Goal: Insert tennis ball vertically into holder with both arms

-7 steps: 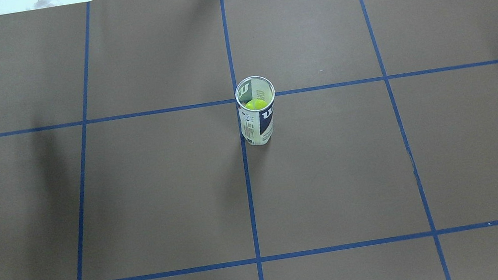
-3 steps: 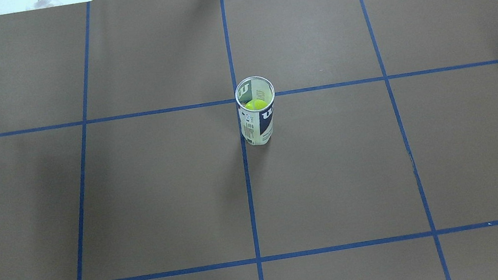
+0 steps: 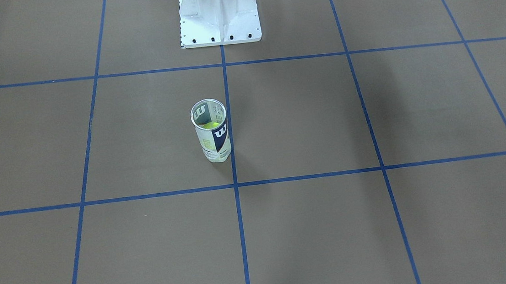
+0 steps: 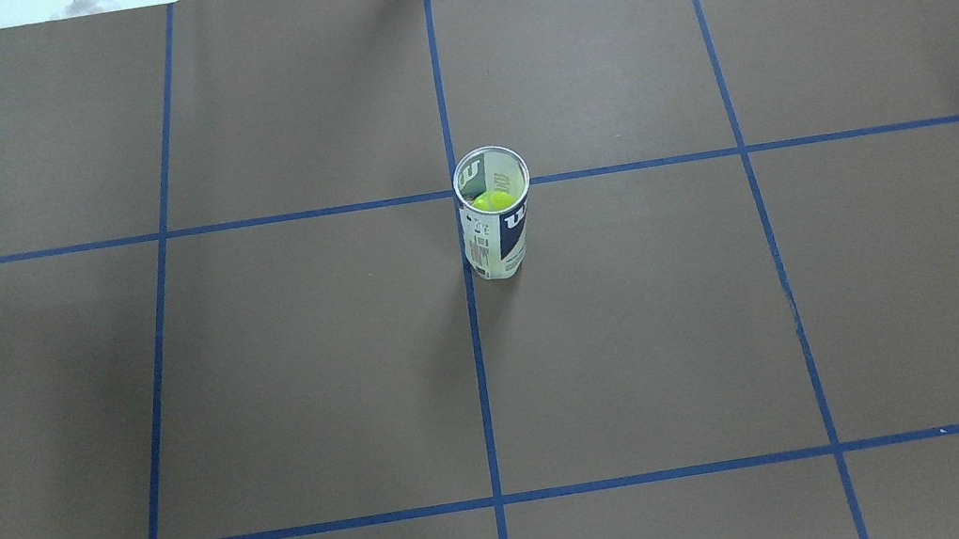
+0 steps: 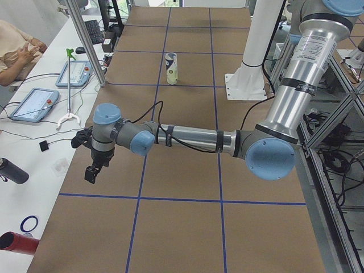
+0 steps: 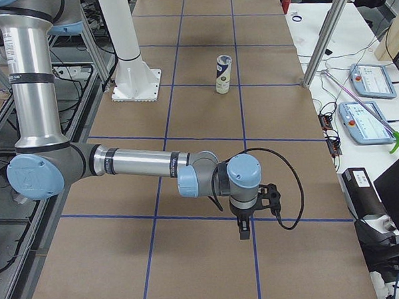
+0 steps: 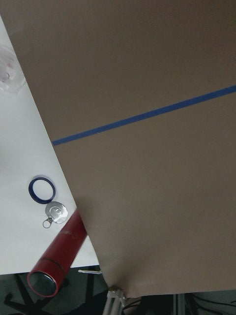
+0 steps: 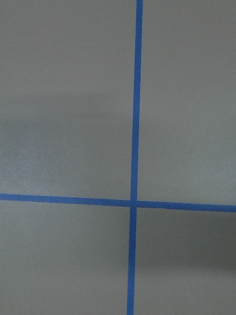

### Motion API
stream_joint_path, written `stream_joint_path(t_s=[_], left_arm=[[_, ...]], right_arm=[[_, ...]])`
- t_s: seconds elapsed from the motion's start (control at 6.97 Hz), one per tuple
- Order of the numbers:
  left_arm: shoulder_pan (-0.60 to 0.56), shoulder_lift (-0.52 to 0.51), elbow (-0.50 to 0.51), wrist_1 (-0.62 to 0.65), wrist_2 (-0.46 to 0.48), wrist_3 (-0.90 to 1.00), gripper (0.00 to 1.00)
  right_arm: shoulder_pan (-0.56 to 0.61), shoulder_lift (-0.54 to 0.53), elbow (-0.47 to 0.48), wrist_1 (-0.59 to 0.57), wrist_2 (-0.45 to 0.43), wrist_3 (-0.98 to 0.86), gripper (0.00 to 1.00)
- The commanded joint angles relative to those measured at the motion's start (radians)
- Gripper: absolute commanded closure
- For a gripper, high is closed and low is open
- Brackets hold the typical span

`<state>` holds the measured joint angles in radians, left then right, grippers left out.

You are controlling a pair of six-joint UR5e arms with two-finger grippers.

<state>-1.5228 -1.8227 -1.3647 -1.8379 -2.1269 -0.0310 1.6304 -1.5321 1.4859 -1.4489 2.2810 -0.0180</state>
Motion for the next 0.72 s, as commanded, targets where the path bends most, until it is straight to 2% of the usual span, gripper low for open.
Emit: stream_joint_path(t_s=[0.0,0.14,0.57], left_arm=[[-0.016,0.069,-0.008,0.096,-0.195,0.005,0.0],[-0.016,0.142,-0.046,0.1,-0.202,0.005,0.0],[-0.016,0.354,-0.256,0.104,-0.203,0.005,0.0]], right_arm=[[0.0,0.003,-0.001,0.001,0.0,-0.005,0.0],[0.0,0.003,-0.001,-0.001,0.0,-0.003,0.0],[-0.001,0.003,0.001,-0.011,0.003,-0.003,0.0]])
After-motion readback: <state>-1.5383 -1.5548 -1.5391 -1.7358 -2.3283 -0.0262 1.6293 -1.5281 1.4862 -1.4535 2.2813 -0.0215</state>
